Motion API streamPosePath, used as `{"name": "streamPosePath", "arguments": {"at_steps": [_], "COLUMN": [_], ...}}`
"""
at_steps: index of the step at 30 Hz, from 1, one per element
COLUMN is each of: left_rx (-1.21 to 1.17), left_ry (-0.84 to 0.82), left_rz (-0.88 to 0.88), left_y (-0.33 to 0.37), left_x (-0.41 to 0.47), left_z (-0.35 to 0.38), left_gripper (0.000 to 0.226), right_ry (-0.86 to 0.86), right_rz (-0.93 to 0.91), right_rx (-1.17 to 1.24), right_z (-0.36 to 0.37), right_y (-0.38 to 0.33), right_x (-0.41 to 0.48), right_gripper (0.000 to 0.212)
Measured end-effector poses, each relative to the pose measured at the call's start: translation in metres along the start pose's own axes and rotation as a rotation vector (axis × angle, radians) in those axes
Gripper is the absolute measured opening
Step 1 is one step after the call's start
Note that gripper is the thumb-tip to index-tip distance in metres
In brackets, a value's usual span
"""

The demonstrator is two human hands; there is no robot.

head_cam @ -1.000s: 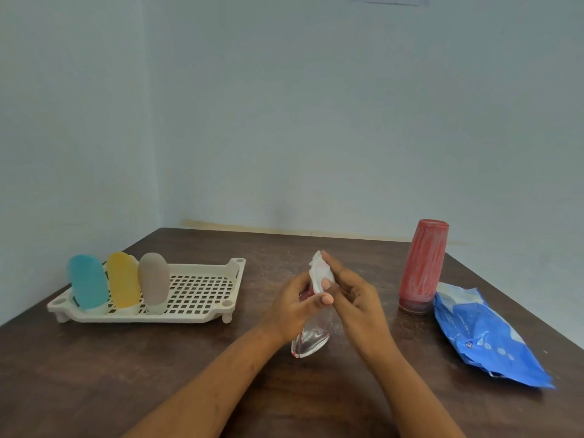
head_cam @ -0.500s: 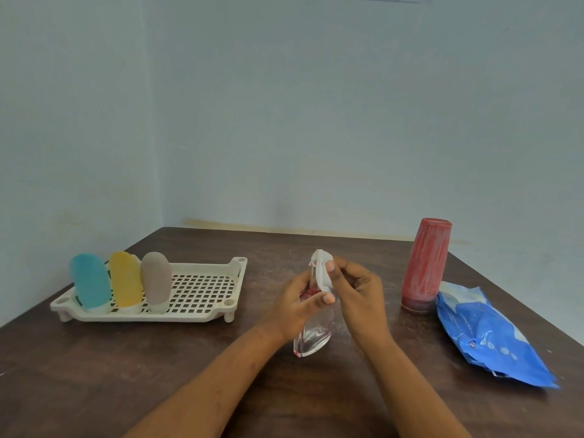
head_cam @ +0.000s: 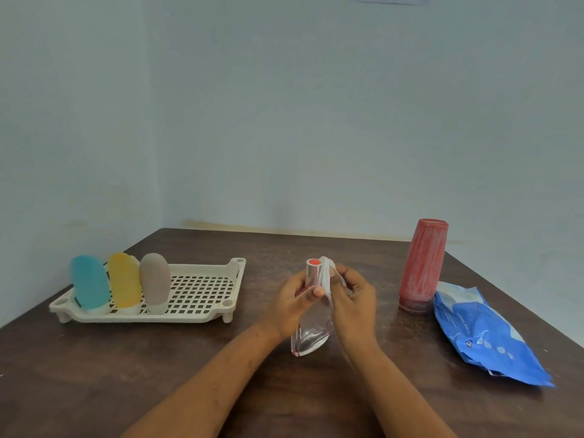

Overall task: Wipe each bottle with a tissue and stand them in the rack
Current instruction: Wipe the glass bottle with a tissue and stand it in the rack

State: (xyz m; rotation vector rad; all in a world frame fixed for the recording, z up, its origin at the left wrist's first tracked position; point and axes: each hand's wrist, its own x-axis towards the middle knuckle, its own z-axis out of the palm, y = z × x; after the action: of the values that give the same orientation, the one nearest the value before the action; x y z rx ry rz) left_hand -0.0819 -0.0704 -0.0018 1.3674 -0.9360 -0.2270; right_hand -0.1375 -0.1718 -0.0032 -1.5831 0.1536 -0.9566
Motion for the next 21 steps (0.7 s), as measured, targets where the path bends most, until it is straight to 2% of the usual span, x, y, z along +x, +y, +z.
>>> {"name": "streamPosePath", "arguments": {"at_steps": [3, 5, 8, 13, 16, 19, 21], "left_rx": [-0.008, -0.009, 0.005, -0.049, -0.049, -0.08, -0.108], "left_ry": [0.012, 0.014, 0.001, 0.0, 0.017, 0.048, 0.072], "left_rz": [-0.005, 0.005, 0.023, 0.014, 0.003, -0.018, -0.032], "left_y": [0.0, 0.002, 0.005, 0.004, 0.002, 0.0, -0.002], "left_x": [0.0, -0.001, -0.002, -0.004, -0.003, -0.001, 0.0], "left_z": [0.0, -0.001, 0.0, 0.001, 0.001, 0.0, 0.0], "left_gripper": [0.091, 0.091, 0.09, 0.086, 0.087, 0.091, 0.093], "right_ry": [-0.005, 0.026, 0.025, -0.07, -0.033, -0.01, 0.015], "right_rz": [-0.159, -0.224, -0.2, -0.099, -0.055, -0.071, -0.159], "right_rx": [-0.203, -0.24, -0.158, 0.015, 0.124, 0.077, -0.104], "right_z": [0.005, 0.011, 0.011, 0.009, 0.012, 0.014, 0.014], "right_y": [0.0, -0.006, -0.014, -0.02, -0.02, -0.018, -0.014], "right_x": [-0.013, -0.023, -0.026, -0.01, -0.001, -0.001, -0.005], "right_gripper": [0.019, 0.017, 0.018, 0.016, 0.022, 0.016, 0.024]}}
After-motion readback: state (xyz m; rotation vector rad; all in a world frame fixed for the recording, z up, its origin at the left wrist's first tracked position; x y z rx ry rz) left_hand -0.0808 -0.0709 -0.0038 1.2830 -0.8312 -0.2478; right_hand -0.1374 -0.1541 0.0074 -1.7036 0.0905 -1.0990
